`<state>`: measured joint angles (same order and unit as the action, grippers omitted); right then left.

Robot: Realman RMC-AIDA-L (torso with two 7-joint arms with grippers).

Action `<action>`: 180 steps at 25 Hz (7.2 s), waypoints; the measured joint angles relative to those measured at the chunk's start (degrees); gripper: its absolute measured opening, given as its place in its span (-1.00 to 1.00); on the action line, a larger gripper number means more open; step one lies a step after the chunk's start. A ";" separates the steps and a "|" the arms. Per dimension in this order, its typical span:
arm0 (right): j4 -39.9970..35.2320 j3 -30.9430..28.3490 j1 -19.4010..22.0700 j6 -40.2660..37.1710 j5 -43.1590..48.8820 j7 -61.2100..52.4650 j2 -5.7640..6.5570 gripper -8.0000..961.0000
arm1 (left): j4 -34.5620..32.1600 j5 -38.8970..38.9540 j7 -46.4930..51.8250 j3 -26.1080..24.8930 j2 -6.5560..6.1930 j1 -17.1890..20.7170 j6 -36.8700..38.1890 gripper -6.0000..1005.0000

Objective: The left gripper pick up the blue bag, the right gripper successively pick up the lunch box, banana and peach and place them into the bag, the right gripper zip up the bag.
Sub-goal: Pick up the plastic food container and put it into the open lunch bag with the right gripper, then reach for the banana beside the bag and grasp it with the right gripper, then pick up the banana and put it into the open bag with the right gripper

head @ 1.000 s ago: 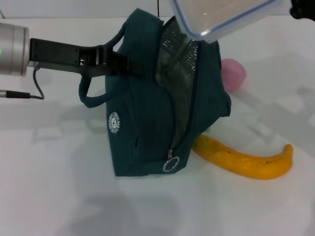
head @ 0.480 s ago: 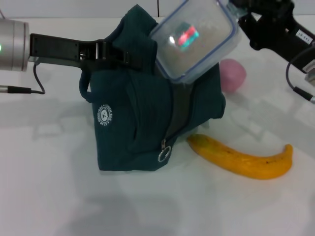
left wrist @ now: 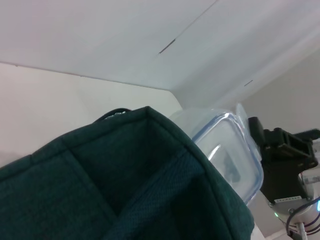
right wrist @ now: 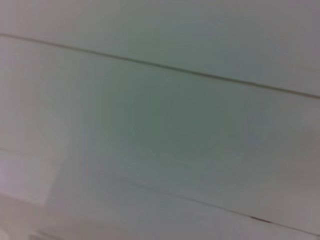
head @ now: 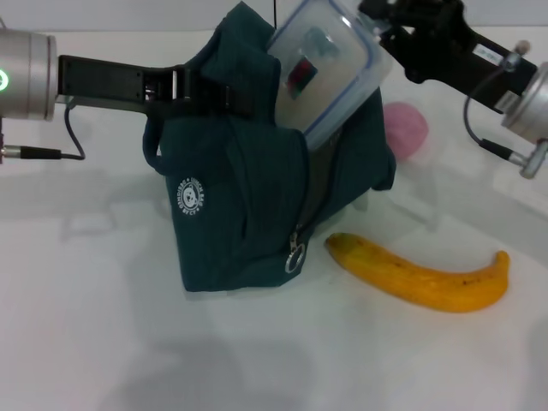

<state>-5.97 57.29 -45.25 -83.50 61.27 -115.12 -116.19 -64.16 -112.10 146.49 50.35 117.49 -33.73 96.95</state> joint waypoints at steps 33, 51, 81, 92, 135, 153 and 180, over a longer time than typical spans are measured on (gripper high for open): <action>-15.55 0.68 7.49 -3.14 3.32 13.08 2.76 0.51 | 1.40 -0.06 -0.50 -1.61 -0.45 0.94 -1.50 -0.89; -29.79 0.48 13.00 -3.36 24.35 17.31 11.01 0.79 | 4.41 0.14 -2.71 -3.85 -0.46 1.76 -1.59 -0.89; -57.84 21.18 -8.39 -17.04 82.95 -16.32 0.58 0.78 | 6.55 0.16 -4.43 -5.10 0.16 1.43 -3.01 -0.89; -53.95 29.46 -9.74 -12.22 80.01 -18.93 0.03 0.78 | 6.68 0.51 -5.07 -5.09 0.30 1.33 -3.28 -0.89; -46.91 41.04 -11.74 -5.89 76.29 -19.40 0.00 0.41 | 7.29 0.83 -5.16 -5.09 0.14 0.04 -3.91 -0.89; -46.67 39.84 -12.50 -11.20 77.07 -19.44 0.35 -0.13 | 7.29 0.85 -5.69 -5.09 -0.12 0.19 -4.31 -0.89; -59.94 -12.50 -2.90 -23.19 74.38 -14.15 6.67 -0.13 | 7.29 0.94 -6.30 -5.27 -0.05 0.53 -4.04 -0.89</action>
<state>-65.90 44.79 -48.15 -106.69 135.65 -129.27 -109.52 -56.87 -111.17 140.19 45.09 117.44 -33.20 92.91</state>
